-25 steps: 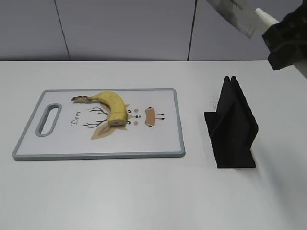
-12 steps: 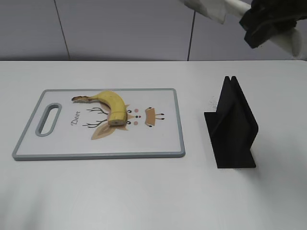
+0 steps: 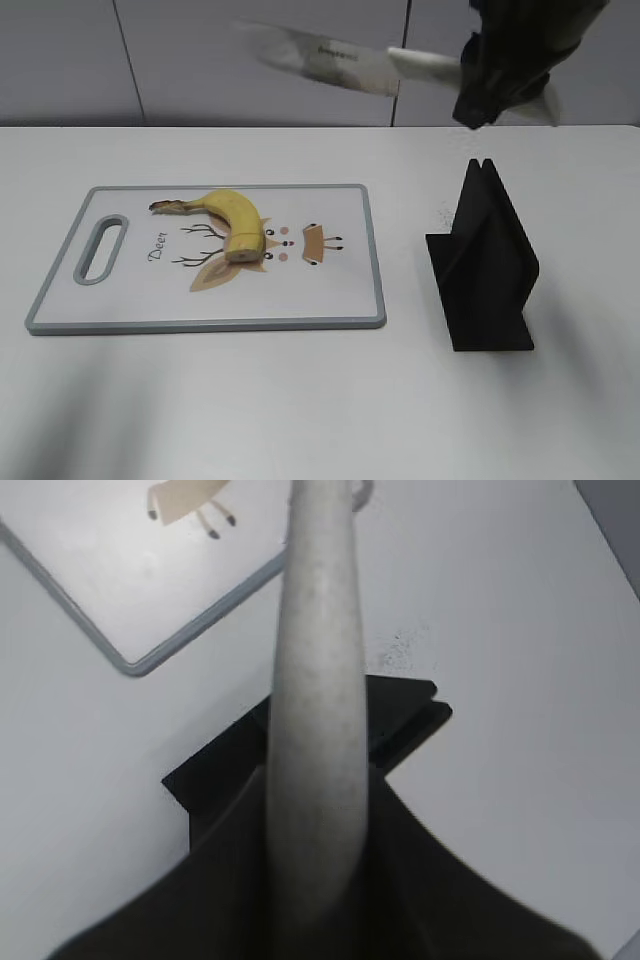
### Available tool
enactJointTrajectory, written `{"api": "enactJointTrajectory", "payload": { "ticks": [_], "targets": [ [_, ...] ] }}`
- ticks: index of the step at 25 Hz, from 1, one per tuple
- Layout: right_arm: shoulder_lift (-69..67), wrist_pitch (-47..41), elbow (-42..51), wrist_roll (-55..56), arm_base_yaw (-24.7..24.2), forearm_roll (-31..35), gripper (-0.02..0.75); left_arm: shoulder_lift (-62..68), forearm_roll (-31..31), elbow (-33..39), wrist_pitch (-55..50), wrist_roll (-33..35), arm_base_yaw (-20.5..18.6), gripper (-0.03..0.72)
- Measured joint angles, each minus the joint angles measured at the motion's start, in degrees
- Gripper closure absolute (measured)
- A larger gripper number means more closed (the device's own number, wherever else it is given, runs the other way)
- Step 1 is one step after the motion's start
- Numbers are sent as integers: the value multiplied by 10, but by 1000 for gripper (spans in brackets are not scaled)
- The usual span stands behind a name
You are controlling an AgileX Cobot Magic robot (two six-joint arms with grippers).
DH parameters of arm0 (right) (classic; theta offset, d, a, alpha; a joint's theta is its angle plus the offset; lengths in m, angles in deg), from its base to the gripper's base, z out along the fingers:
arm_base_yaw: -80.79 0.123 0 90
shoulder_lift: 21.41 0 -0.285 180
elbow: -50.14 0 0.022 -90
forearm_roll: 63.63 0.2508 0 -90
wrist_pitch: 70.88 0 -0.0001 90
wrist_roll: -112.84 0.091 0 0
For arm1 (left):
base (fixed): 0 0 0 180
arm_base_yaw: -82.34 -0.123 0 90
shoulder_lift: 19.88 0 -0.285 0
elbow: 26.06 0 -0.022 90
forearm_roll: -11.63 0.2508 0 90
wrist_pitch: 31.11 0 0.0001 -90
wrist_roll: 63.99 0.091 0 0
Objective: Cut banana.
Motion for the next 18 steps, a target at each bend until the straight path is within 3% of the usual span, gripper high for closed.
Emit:
{"api": "enactJointTrajectory", "payload": {
  "ticks": [7, 12, 18],
  "targets": [
    [-38, 10, -2, -219, 0, 103, 566, 111, -4, -88, -47, 118, 56, 97],
    [-78, 22, -6, -293, 0, 152, 566, 181, -14, -135, -79, 199, 84, 97],
    [-130, 20, -54, -316, 0, 173, 567, 255, -15, -143, -77, 268, 104, 97]
  ]
}}
